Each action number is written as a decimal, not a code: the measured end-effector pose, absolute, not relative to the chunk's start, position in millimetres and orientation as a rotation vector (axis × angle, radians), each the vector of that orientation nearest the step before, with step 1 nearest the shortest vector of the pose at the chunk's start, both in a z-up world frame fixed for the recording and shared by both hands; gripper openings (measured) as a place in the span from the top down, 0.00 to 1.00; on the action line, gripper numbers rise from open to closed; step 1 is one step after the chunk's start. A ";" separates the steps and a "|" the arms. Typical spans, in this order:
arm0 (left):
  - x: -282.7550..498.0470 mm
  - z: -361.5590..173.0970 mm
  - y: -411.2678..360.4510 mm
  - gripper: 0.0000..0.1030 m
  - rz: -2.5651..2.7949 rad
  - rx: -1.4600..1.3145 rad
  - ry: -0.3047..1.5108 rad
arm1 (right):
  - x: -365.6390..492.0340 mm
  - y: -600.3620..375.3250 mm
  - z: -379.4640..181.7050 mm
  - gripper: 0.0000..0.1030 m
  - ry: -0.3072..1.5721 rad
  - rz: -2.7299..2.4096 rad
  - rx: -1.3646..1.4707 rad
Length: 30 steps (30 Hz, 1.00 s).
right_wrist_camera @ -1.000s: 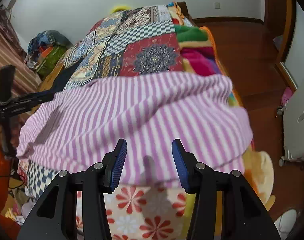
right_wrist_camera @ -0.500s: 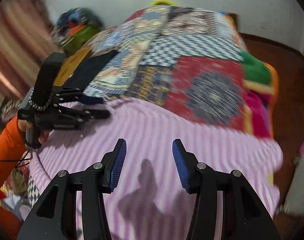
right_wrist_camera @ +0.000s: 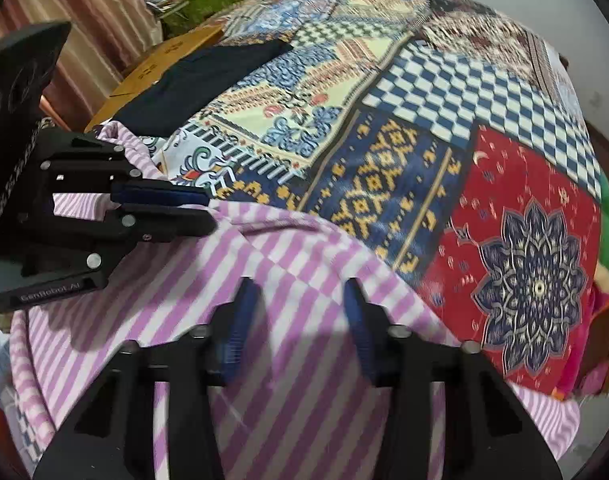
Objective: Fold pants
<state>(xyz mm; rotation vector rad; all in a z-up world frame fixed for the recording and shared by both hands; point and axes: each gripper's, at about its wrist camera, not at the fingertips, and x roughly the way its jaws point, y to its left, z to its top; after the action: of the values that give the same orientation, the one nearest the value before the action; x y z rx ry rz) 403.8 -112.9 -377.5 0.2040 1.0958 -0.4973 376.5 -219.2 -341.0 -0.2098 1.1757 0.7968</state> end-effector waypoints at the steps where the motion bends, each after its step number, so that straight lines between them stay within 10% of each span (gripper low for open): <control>1: 405.3 -377.8 -112.8 0.98 -0.498 0.199 1.097 | 376.5 -216.8 -341.6 0.91 1.177 0.799 -0.213; 15: 411.1 -351.6 -89.1 0.99 -0.367 0.160 1.055 | 382.3 -238.2 -305.7 0.95 1.069 0.662 -0.112; 19: 389.4 -322.6 -91.9 0.95 -0.360 0.165 0.997 | 366.7 -281.2 -284.3 0.76 1.035 0.561 -0.074; 30: 311.1 -253.3 -125.7 0.44 -0.395 0.139 0.850 | 277.9 -379.9 -222.4 0.50 0.922 0.307 0.022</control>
<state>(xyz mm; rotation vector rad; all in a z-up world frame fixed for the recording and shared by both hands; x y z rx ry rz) 311.1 -125.7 -253.3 0.1386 0.8502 -0.3952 277.9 -379.9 -222.4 0.0221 0.9225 0.3067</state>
